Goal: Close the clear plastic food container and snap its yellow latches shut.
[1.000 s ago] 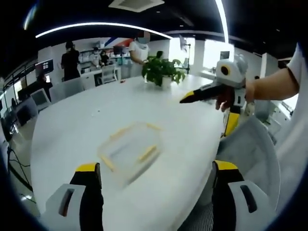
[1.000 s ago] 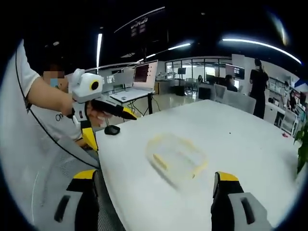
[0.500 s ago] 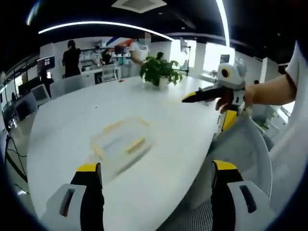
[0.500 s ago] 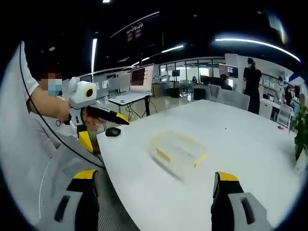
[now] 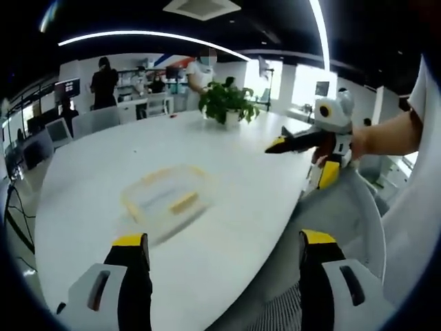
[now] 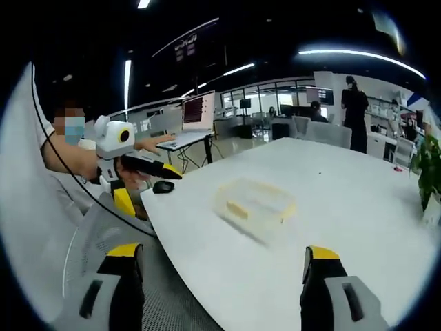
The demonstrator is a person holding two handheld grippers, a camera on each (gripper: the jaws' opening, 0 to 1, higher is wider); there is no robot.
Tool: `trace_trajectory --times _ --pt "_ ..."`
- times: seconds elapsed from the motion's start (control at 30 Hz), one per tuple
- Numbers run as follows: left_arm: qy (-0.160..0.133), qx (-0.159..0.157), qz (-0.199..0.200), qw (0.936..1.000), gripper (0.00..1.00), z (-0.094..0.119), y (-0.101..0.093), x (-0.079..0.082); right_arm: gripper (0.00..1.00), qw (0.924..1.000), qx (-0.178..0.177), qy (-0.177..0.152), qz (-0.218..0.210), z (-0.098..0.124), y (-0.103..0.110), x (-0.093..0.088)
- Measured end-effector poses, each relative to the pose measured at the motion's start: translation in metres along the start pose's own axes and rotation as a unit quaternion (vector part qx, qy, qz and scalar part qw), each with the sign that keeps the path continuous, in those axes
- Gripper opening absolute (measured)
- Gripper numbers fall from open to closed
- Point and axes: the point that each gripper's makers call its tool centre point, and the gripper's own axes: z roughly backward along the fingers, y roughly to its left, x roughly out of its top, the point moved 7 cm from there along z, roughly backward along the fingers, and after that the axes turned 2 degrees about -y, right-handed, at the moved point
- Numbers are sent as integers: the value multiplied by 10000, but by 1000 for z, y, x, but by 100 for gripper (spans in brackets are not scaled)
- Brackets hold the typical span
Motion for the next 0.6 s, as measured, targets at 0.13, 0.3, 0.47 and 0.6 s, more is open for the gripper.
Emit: trace_trajectory --times 0.13,0.3,0.47,0.6 --pt "-7 5 109 9999 88 -1 -2 -4 96 9999 -1 -91 -66 1 1 2" --pt "-35 6 184 9998 87 -1 -7 -8 94 9999 -20 -113 -67 3 2 2" --pt "-50 12 181 9998 86 0 -9 -9 93 9999 -5 -115 -40 5 4 3" --pt "-44 27 202 9998 85 0 -9 -10 92 9999 -21 -86 -71 5 4 1"
